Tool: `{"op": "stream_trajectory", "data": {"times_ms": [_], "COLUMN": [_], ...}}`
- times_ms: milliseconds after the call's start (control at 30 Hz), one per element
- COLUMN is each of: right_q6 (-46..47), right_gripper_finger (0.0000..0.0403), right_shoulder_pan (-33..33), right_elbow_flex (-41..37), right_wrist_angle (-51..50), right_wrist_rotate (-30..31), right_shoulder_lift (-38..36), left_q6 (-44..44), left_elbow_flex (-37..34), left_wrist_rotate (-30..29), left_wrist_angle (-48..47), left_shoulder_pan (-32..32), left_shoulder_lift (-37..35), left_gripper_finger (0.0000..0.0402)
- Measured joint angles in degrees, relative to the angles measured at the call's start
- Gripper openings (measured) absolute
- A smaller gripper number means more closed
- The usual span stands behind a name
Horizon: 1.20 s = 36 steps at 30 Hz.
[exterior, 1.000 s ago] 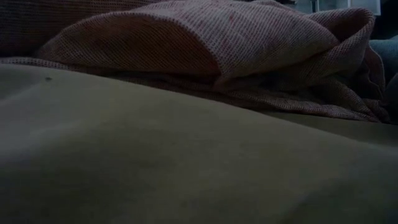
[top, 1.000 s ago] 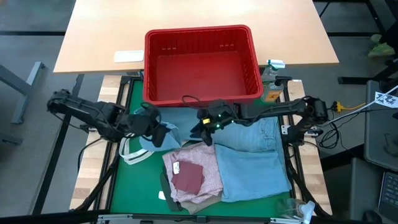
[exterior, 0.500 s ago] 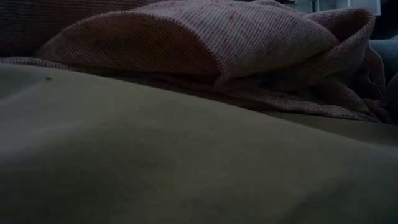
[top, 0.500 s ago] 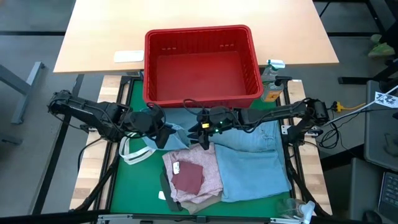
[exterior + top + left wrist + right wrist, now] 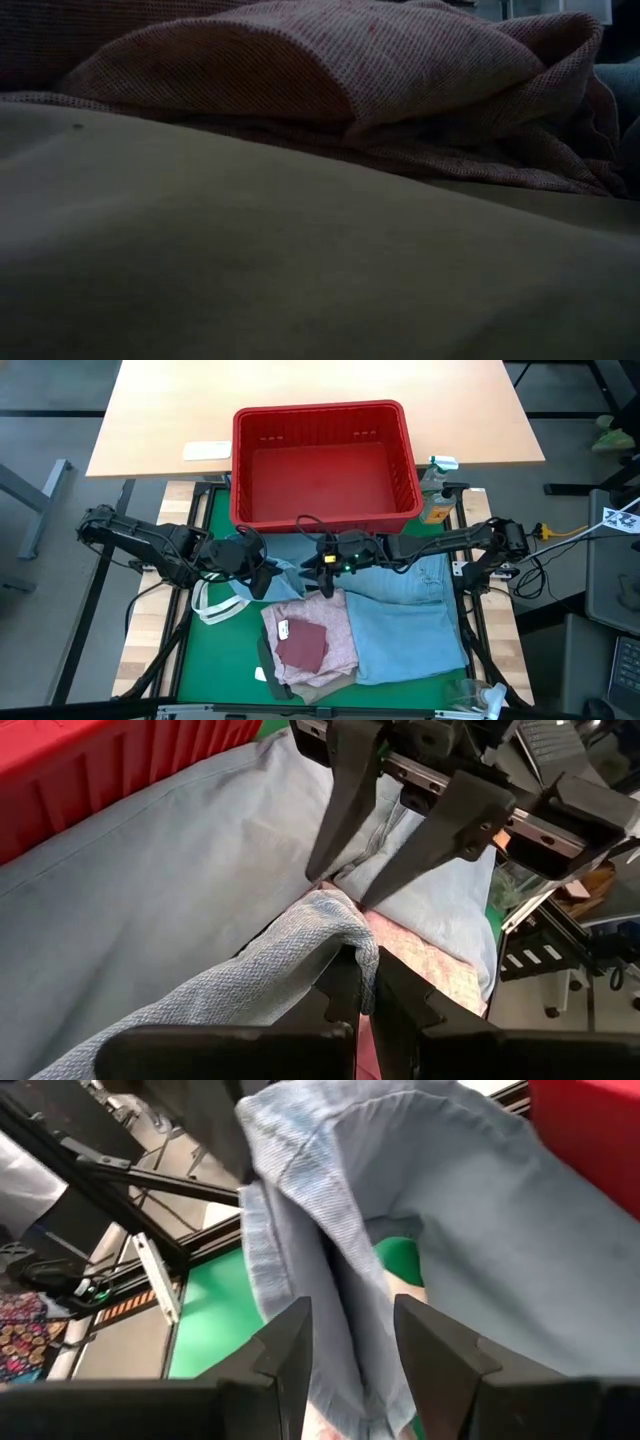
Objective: Fold laundry
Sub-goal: Fold the blue jeans
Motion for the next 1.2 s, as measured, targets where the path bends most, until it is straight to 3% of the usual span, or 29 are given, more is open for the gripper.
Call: {"op": "stream_trajectory", "data": {"times_ms": [267,667,967,1200], "right_q6": [0.05,-4.25,-17.36,-18.81], "right_gripper_finger": [0.0150,0.0241,0.0244,0.0244], "right_shoulder_pan": [0.00,0.00,0.04,0.02], "right_elbow_flex": [0.00,0.00,0.00,-0.04], "right_wrist_angle": [0.15,0.37,1.63,7.69], "right_wrist_rotate": [1.22,1.24,0.48,-3.53], "right_shoulder_lift": [0.02,0.02,0.74,4.19], "left_q6": [0.01,-0.03,-0.03,-0.03], "left_elbow_flex": [0.00,0.00,0.04,0.09], "left_wrist_rotate": [0.31,0.37,0.37,0.39], "left_wrist_angle": [-0.08,-0.23,-0.21,-0.27], "left_shoulder_pan": [0.00,0.00,0.00,0.00], "left_shoulder_lift": [0.00,0.00,0.00,0.00], "left_gripper_finger": [0.0008,0.0008,0.0008,0.0008]}}
